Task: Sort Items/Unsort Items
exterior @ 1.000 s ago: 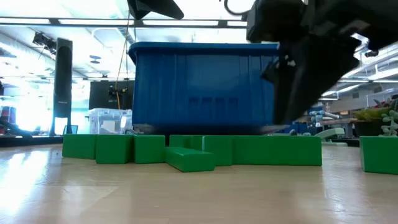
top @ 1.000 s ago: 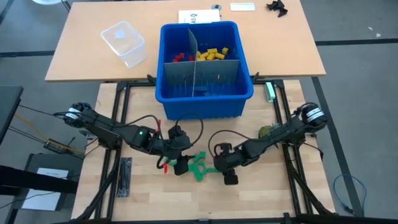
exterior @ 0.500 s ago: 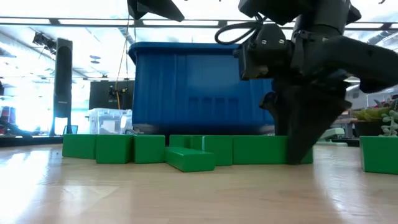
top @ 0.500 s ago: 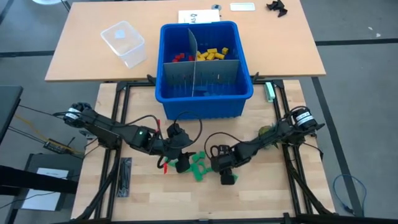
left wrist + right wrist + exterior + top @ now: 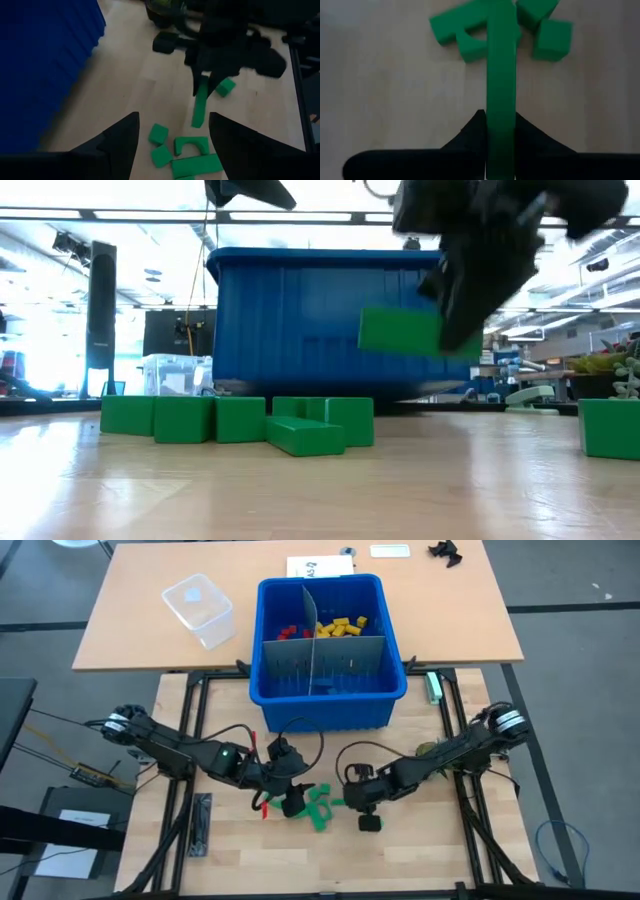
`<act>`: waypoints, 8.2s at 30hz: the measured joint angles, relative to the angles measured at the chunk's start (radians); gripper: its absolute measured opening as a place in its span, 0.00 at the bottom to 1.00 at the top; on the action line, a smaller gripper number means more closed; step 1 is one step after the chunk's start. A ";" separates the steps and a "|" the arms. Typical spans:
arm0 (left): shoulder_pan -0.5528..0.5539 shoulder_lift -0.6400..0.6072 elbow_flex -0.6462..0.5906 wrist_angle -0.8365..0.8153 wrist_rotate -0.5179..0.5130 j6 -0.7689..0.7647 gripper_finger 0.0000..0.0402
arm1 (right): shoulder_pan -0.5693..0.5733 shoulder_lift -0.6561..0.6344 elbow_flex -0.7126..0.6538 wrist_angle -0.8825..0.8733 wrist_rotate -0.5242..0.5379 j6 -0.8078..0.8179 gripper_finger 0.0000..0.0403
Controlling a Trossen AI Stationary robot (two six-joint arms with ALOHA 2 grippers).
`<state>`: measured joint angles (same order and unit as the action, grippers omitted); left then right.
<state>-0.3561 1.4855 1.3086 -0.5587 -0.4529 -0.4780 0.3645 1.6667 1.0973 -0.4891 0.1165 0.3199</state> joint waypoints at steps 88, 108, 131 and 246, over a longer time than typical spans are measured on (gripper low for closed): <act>0.408 -0.162 -0.228 0.105 -0.171 0.306 0.62 | -0.675 -0.085 0.160 0.571 -0.178 -0.220 0.50; 0.151 -0.313 -0.184 0.046 0.165 0.261 0.62 | -0.132 -0.361 0.158 -0.143 0.036 -0.148 0.48; -0.016 0.156 -0.184 -0.299 0.353 0.350 0.62 | 0.125 -0.087 0.043 0.011 0.245 0.115 0.43; 0.060 0.067 -0.314 0.057 0.417 0.298 0.55 | 0.057 -0.129 -0.454 0.765 0.334 0.325 0.43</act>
<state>-0.2962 1.5528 0.9943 -0.5021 -0.0356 -0.1803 0.4211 1.5375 0.6430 0.2760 0.4503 0.6449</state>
